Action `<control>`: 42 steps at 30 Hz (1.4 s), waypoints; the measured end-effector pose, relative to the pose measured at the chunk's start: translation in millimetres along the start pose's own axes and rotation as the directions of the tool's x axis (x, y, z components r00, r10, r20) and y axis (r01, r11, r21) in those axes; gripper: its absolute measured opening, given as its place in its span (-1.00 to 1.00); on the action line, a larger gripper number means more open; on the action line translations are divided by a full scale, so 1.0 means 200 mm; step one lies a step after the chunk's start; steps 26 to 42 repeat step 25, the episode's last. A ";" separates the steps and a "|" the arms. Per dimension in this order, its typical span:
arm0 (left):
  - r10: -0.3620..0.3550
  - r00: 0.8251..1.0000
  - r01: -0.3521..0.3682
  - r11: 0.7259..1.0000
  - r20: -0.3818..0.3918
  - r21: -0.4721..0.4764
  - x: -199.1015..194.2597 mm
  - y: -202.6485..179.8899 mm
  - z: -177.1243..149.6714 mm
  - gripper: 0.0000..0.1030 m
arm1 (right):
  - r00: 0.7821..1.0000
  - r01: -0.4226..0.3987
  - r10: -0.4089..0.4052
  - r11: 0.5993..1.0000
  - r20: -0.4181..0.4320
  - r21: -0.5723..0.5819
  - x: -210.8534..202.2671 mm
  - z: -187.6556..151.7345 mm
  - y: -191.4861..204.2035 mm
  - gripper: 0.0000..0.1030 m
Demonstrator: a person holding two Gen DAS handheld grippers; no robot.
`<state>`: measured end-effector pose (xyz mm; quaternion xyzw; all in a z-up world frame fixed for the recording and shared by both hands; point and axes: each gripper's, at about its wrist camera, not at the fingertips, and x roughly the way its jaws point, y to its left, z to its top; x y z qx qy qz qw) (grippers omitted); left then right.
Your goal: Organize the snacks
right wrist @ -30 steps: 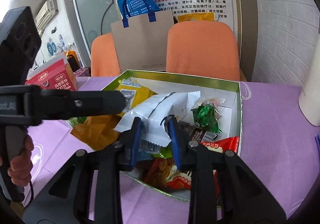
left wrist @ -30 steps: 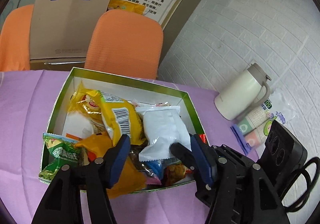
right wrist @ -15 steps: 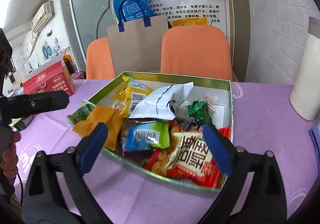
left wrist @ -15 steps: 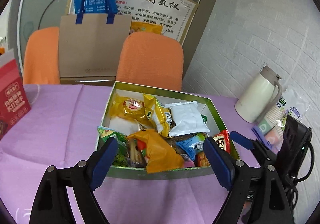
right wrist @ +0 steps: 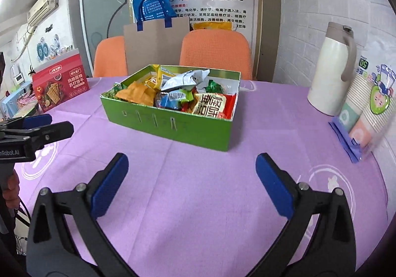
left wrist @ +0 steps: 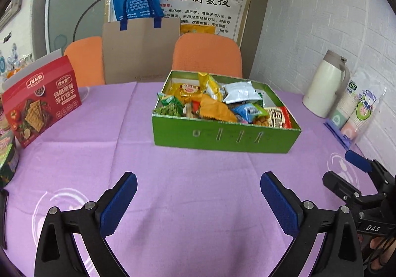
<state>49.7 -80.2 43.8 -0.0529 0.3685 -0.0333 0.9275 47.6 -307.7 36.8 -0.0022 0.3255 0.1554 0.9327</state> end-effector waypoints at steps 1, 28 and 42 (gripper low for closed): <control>0.012 1.000 -0.012 1.000 -0.016 -0.001 0.00 0.00 -0.03 0.98 | 1.000 0.006 -0.006 1.000 -0.002 0.010 -0.01 -0.02 0.00 0.98; 0.124 0.992 -0.123 0.992 -0.027 0.035 -0.05 -0.01 -0.22 0.98 | 0.996 0.090 -0.089 0.993 -0.016 0.083 -0.07 -0.15 0.01 0.98; 0.124 0.992 -0.123 0.992 -0.027 0.035 -0.05 -0.01 -0.22 0.98 | 0.996 0.090 -0.089 0.993 -0.016 0.083 -0.07 -0.15 0.01 0.98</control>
